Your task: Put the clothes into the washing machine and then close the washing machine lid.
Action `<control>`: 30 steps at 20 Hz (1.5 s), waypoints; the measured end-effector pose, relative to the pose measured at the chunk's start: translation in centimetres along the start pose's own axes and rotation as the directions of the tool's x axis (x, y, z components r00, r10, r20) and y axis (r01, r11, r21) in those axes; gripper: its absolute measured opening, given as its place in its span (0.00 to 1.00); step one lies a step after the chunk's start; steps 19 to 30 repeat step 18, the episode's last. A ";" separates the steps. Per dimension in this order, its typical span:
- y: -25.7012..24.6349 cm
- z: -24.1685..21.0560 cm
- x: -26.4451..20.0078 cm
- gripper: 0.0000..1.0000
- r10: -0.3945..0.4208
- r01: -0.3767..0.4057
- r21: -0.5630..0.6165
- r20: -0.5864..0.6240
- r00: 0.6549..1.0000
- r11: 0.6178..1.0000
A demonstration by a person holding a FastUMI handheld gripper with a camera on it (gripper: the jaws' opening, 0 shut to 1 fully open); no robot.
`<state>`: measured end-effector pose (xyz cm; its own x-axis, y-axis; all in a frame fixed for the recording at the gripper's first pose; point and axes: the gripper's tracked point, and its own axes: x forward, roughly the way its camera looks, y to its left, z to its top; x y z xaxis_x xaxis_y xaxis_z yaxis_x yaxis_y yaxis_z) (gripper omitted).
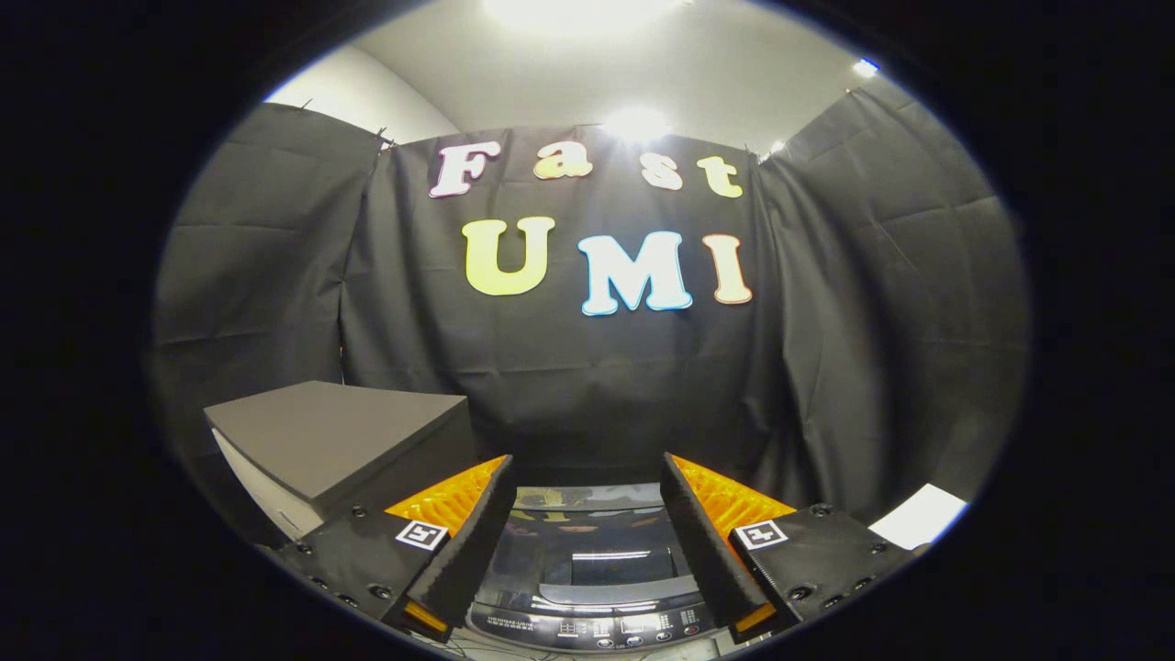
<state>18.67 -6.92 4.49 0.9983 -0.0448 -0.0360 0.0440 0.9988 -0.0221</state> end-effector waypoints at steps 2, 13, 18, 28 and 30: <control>0.4 0.6 -1.9 0.98 -0.003 0.003 -0.013 0.011 1.000 1.000; 3.4 1.0 -9.6 0.98 0.014 -0.012 -0.045 0.042 0.999 0.999; 3.6 0.0 -11.9 0.98 -0.002 0.003 -0.016 0.032 0.999 1.000; 3.6 0.0 -11.9 0.98 -0.002 0.003 -0.016 0.032 0.999 1.000; 3.6 0.0 -11.9 0.98 -0.002 0.003 -0.016 0.032 0.999 1.000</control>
